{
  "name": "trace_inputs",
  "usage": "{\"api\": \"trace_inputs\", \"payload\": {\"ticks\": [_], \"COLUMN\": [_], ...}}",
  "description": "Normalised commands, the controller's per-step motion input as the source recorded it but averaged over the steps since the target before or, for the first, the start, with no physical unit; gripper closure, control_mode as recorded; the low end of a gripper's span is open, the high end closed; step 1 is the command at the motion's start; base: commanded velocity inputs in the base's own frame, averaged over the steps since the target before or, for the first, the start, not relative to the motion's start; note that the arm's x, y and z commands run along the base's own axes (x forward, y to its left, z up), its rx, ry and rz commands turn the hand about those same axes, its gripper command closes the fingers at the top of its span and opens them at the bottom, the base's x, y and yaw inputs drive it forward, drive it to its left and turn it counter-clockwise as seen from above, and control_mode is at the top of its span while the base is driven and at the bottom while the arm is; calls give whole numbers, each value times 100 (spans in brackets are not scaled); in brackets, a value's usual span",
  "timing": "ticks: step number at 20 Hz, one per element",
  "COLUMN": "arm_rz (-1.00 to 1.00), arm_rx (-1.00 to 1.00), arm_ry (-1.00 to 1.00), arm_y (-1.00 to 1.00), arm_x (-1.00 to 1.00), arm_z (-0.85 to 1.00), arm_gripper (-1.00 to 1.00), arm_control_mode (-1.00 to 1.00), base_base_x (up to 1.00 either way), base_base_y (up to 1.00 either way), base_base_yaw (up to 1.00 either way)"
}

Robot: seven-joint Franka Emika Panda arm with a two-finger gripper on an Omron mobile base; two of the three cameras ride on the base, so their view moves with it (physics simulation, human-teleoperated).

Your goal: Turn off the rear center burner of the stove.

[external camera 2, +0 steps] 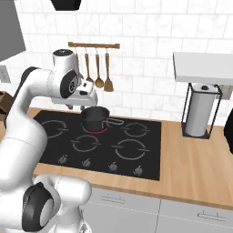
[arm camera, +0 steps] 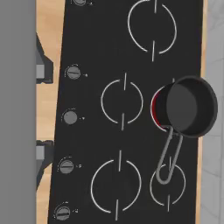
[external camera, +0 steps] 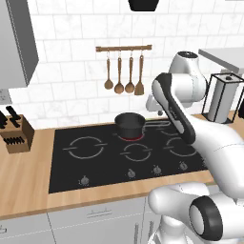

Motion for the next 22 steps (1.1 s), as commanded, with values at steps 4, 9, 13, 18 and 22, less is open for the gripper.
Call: {"api": "trace_inputs", "payload": {"ticks": [4, 9, 13, 18, 22], "arm_rz": [-1, -12, -11, -6, -6], "arm_rx": [0, 0, 3, 6, 9], "arm_ry": [0, 28, 33, 14, 0], "arm_y": [-4, -2, -1, -3, -2], "arm_x": [-34, -32, 2, 21, 3], "arm_z": [-26, -99, -100, -81, -68], "arm_gripper": [-100, -100, -100, -100, -100], "arm_control_mode": [-100, -100, -100, -100, -100], "base_base_x": [0, 0, 0, 0, 0], "base_base_y": [0, 0, 0, 0, 0], "base_base_yaw": [0, 0, 0, 0, 0]}}
